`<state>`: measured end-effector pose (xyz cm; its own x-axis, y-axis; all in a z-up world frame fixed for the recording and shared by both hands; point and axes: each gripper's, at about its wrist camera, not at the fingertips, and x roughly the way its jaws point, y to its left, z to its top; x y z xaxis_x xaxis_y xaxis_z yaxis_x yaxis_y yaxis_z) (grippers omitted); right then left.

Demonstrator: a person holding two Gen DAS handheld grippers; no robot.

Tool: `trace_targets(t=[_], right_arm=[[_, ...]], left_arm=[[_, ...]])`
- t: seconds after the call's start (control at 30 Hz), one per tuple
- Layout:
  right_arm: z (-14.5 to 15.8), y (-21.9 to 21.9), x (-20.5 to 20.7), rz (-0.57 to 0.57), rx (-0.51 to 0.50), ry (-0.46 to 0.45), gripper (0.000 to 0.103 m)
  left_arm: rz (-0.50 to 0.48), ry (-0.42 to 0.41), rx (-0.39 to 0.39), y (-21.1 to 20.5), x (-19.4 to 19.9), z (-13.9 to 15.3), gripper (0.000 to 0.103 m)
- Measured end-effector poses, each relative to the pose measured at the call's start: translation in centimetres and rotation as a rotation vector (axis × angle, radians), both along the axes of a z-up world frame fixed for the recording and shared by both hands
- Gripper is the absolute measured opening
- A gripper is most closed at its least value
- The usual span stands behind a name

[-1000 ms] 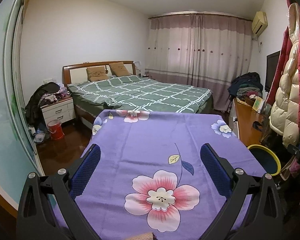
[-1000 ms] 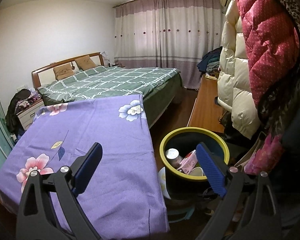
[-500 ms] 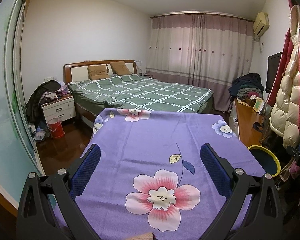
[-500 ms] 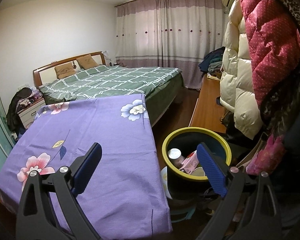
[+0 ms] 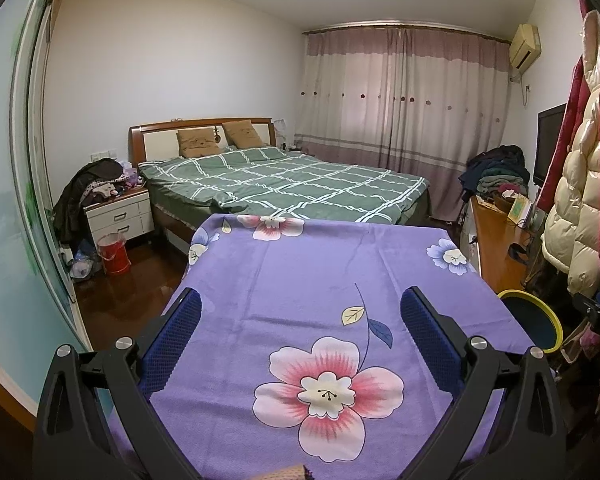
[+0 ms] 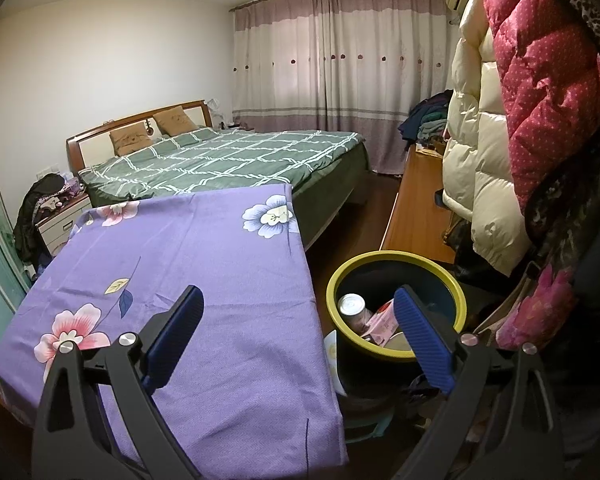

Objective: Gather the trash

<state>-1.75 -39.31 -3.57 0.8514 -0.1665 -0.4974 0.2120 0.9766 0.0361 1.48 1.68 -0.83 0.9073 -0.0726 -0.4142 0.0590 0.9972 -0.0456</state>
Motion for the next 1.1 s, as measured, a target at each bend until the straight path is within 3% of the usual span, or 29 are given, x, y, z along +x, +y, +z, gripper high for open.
trace_targets(t=[1.1], right_arm=[[-0.42,-0.02,0.55,0.002,0.012,0.013,0.091]], left_arm=[[-0.013,0.011,0.015,-0.05,0.4,-0.88,0.098]])
